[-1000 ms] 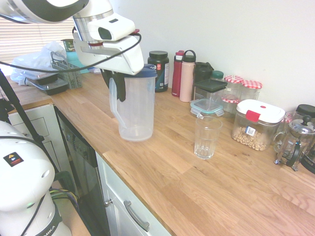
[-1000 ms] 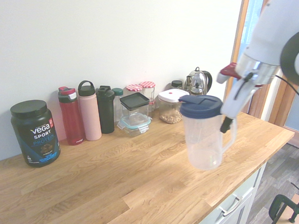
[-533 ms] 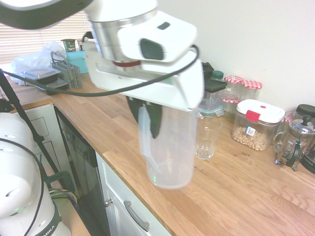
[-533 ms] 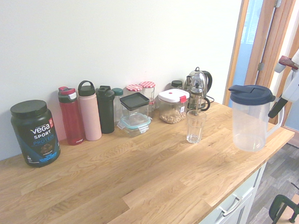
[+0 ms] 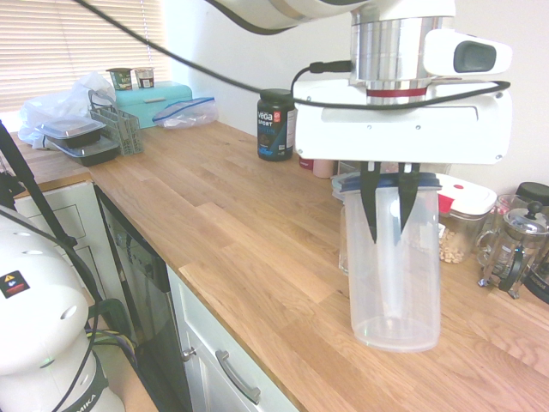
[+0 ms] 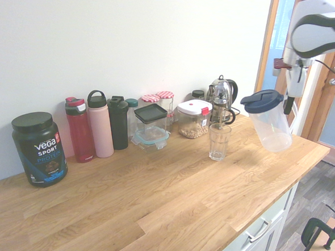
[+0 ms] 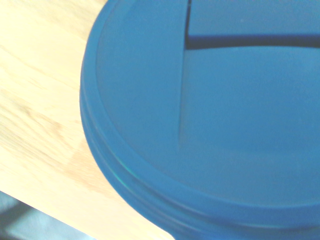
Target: Pour me some water
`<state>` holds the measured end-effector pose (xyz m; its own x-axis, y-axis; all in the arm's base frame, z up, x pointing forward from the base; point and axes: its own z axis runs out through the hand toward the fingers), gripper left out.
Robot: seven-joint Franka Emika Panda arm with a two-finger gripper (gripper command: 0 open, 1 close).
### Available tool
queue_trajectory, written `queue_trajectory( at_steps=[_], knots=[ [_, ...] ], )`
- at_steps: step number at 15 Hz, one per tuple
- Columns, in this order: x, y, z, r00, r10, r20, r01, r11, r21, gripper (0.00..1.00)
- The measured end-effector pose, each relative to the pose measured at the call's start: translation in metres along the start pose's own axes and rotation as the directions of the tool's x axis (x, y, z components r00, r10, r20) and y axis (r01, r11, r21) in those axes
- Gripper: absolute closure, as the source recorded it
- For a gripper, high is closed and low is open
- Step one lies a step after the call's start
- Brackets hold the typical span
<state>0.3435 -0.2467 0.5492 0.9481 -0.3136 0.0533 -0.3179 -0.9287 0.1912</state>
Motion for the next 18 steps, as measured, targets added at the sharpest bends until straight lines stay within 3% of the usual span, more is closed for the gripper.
queue_trajectory(
  at_steps=[3, 7, 12, 18],
  knots=[
    [0.029, -0.043, 0.000, 0.993, -0.067, 0.095, 0.082, 0.983, -0.164, 1.00],
    [0.031, -0.075, -0.023, 0.975, -0.125, 0.182, 0.186, 0.910, -0.371, 1.00],
    [0.033, -0.100, -0.027, 0.973, -0.134, 0.190, 0.205, 0.878, -0.432, 1.00],
    [0.051, -0.135, 0.007, 0.971, -0.098, 0.219, 0.195, 0.852, -0.486, 1.00]
  ],
)
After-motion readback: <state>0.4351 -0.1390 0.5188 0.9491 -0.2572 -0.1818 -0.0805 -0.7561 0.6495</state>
